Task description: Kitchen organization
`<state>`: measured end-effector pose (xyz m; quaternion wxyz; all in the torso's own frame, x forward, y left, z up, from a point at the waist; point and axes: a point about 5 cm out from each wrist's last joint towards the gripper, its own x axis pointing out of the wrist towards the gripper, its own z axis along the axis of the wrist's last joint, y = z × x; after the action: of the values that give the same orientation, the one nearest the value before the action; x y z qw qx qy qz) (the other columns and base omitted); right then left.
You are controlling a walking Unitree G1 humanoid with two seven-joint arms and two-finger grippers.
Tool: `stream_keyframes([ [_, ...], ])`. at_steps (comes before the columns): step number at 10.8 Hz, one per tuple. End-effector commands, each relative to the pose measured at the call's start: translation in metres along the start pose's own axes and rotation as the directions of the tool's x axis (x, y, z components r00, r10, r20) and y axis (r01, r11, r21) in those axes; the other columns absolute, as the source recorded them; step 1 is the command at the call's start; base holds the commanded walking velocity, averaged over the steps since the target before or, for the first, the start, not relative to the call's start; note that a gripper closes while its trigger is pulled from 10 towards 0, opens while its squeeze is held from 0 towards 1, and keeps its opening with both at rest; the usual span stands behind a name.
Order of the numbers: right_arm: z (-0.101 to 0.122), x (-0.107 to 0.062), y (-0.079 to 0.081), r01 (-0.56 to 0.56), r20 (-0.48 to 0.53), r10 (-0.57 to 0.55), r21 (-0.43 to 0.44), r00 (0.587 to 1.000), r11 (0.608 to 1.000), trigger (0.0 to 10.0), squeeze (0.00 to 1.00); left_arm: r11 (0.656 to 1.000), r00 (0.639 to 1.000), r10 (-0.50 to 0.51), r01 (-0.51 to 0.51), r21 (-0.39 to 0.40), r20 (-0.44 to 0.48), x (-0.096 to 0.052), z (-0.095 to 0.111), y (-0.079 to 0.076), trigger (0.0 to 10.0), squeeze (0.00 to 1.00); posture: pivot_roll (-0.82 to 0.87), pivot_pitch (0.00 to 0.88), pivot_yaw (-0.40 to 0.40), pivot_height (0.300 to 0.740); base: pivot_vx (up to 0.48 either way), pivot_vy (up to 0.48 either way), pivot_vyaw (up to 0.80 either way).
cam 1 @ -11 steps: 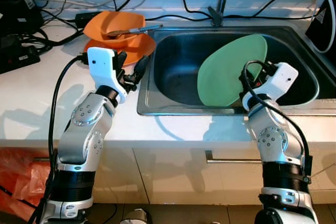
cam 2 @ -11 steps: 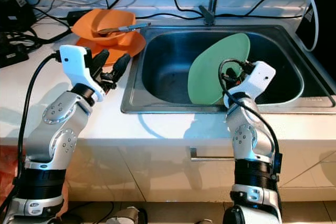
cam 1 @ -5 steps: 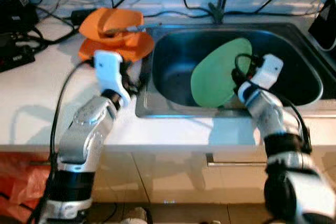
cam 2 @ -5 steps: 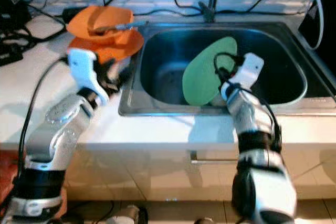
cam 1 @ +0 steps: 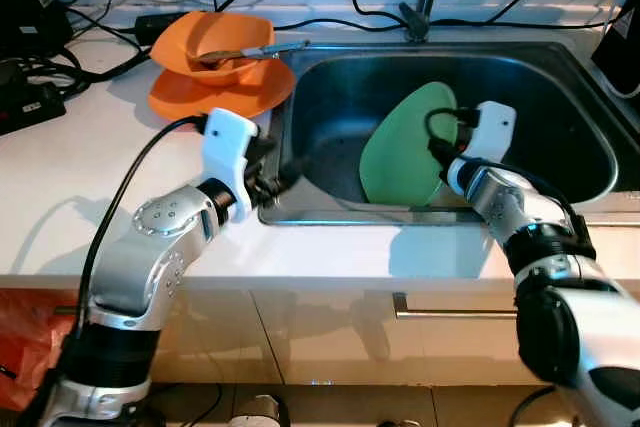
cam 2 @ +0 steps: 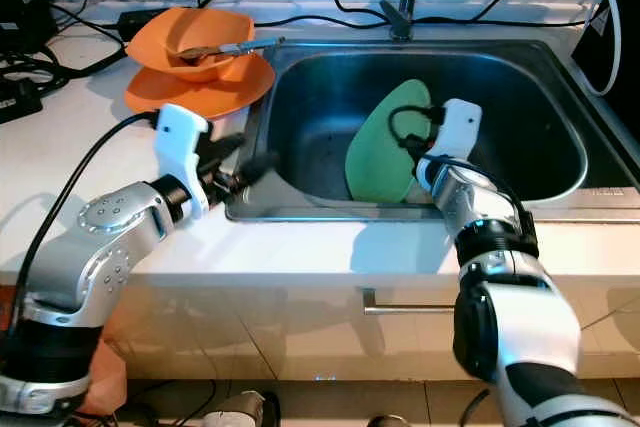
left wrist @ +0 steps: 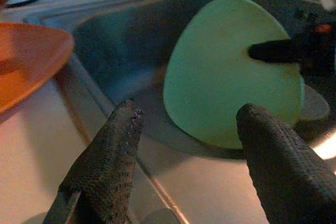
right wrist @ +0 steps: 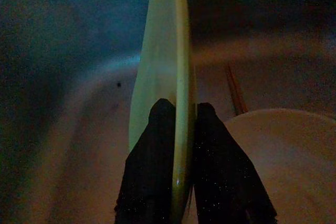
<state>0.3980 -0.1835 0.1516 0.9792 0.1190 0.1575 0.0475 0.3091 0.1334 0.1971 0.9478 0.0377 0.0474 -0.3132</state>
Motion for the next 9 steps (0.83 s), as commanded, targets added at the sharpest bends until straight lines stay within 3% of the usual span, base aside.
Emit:
stream_keyframes([
  [1, -0.011, -0.001, -0.005, -0.006, -0.042, 0.004, -0.054, 0.999, 0.999, 0.0, 0.0, 0.999, 0.999, -0.036, 0.036, 0.01, -0.013, -0.002, 0.001, -0.004, 10.0, 0.0, 0.2, 0.156, 0.037, 0.74, 0.0, 0.0, 0.0],
  [2, -0.012, -0.001, -0.007, -0.009, -0.051, 0.004, -0.097, 0.999, 0.995, 0.0, 0.0, 0.999, 0.999, -0.04, 0.04, 0.012, -0.018, -0.003, 0.001, -0.005, 10.0, 0.0, 0.2, 0.156, 0.037, 0.74, 0.0, 0.0, 0.0],
  [3, -0.016, -0.002, -0.01, -0.016, -0.075, 0.004, -0.155, 0.997, 0.988, 3.6, 0.0, 0.999, 0.999, -0.044, 0.044, 0.023, -0.027, -0.004, 0.0, -0.005, 10.0, 0.0, 0.2, 0.156, 0.035, 0.74, 0.0, 0.0, 0.0],
  [4, -0.021, -0.003, -0.012, -0.027, -0.096, 0.009, -0.183, 0.995, 0.983, 10.0, 0.0, 0.998, 0.998, -0.048, 0.049, 0.029, -0.036, -0.005, 0.0, -0.004, 10.0, 0.0, 0.21, 0.154, 0.036, 0.74, 0.0, 0.0, 0.0],
  [6, -0.032, -0.005, -0.02, -0.015, -0.13, -0.016, -0.237, 0.991, 0.971, 10.0, 0.0, 0.999, 0.998, -0.038, 0.039, 0.035, -0.044, -0.007, 0.0, -0.001, 10.0, 0.0, 0.21, 0.152, 0.038, 0.74, 0.0, 0.0, 0.0],
  [7, -0.038, -0.007, -0.026, 0.007, -0.143, -0.046, -0.26, 0.989, 0.966, 10.0, 0.68, 0.999, 0.998, -0.035, 0.037, 0.037, -0.046, -0.006, 0.0, 0.0, 10.0, 0.0, 0.21, 0.148, 0.039, 0.74, 0.0, 0.0, 0.0],
  [8, -0.039, -0.008, -0.028, 0.012, -0.144, -0.051, -0.263, 0.988, 0.965, 10.0, 1.0, 0.999, 0.998, -0.035, 0.037, 0.039, -0.047, -0.006, 0.001, 0.001, 10.0, 0.0, 0.21, 0.147, 0.039, 0.74, 0.0, 0.0, 0.0],
  [9, -0.039, -0.008, -0.029, 0.014, -0.145, -0.054, -0.264, 0.988, 0.964, 10.0, 1.0, 0.998, 0.998, -0.036, 0.038, 0.04, -0.049, -0.007, 0.0, 0.001, 10.0, 0.0, 0.21, 0.146, 0.037, 0.74, 0.0, 0.0, 0.0],
])
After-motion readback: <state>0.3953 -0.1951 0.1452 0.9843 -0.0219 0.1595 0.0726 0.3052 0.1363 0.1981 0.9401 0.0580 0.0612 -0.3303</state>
